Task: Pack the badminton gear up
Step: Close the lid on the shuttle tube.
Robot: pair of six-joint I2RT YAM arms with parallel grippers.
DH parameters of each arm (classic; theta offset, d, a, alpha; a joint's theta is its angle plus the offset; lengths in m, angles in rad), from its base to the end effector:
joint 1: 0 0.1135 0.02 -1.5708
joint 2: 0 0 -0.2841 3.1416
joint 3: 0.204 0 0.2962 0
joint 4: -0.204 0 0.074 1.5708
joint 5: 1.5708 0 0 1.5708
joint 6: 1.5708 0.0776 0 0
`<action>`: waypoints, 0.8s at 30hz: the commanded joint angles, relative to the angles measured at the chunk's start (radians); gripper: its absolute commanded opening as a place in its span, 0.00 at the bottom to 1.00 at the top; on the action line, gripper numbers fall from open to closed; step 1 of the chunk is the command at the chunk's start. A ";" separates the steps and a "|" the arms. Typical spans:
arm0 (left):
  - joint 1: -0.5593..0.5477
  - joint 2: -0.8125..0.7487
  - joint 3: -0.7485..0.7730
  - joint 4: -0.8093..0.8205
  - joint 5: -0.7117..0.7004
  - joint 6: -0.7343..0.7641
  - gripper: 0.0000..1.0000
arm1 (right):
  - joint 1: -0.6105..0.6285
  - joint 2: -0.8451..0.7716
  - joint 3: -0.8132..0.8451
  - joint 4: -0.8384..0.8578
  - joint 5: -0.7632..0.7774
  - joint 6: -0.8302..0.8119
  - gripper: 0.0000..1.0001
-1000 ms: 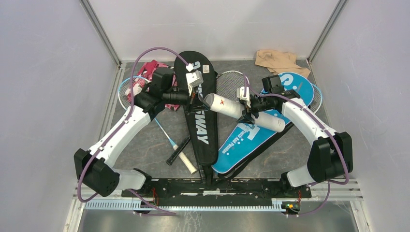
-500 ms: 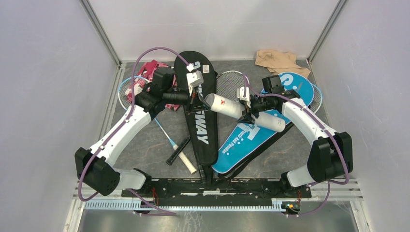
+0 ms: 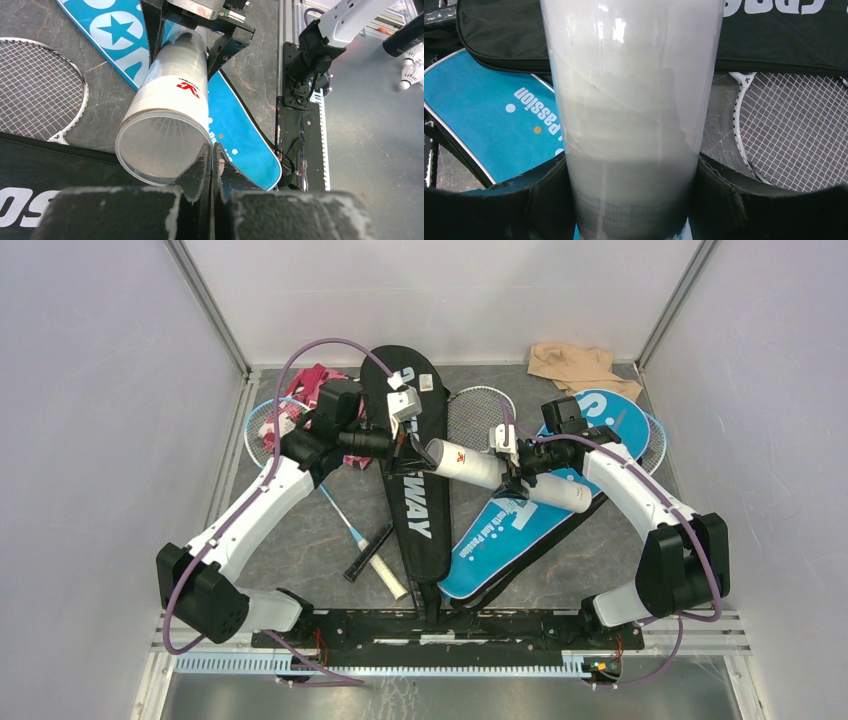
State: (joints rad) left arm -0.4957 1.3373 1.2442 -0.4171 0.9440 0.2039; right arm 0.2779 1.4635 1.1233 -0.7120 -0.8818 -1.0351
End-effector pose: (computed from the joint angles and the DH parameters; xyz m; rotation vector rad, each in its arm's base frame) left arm 0.2806 -0.2232 0.3643 1.2191 1.6352 -1.1535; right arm 0.3145 0.1520 0.2486 -1.5928 1.6068 0.7642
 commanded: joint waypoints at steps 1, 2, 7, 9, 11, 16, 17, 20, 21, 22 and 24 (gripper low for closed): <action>0.001 0.005 0.036 0.032 0.038 0.014 0.02 | 0.007 -0.032 0.013 -0.010 -0.037 -0.028 0.06; 0.001 0.007 0.037 0.035 0.041 0.008 0.02 | 0.007 -0.032 0.014 -0.014 -0.040 -0.029 0.07; 0.002 0.019 0.034 0.035 0.049 0.001 0.02 | 0.007 -0.038 0.014 -0.023 -0.055 -0.029 0.06; 0.000 0.017 0.027 0.036 0.054 0.000 0.02 | 0.007 -0.042 0.012 -0.020 -0.060 -0.018 0.07; 0.000 0.015 0.020 0.035 0.060 0.000 0.02 | 0.007 -0.043 0.014 -0.010 -0.066 0.000 0.07; 0.000 -0.004 -0.002 0.044 0.073 -0.003 0.02 | 0.006 -0.039 0.023 -0.001 -0.066 0.026 0.06; 0.001 -0.008 -0.007 0.050 0.075 -0.005 0.02 | 0.007 -0.038 0.024 -0.001 -0.068 0.027 0.06; 0.000 -0.008 -0.009 0.056 0.098 -0.012 0.02 | 0.007 -0.037 0.027 -0.005 -0.069 0.023 0.07; 0.001 -0.008 -0.009 0.059 0.108 -0.018 0.02 | 0.008 -0.037 0.028 -0.007 -0.069 0.018 0.07; 0.002 -0.005 -0.009 0.063 0.118 -0.023 0.02 | 0.007 -0.036 0.028 -0.011 -0.068 0.014 0.07; 0.000 0.000 -0.009 0.069 0.134 -0.031 0.02 | 0.006 -0.036 0.026 -0.016 -0.069 0.006 0.06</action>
State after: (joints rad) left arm -0.4927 1.3514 1.2366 -0.3901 0.9985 0.2024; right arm 0.2798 1.4567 1.1233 -0.7353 -0.9054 -1.0275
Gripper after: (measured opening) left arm 0.029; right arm 0.701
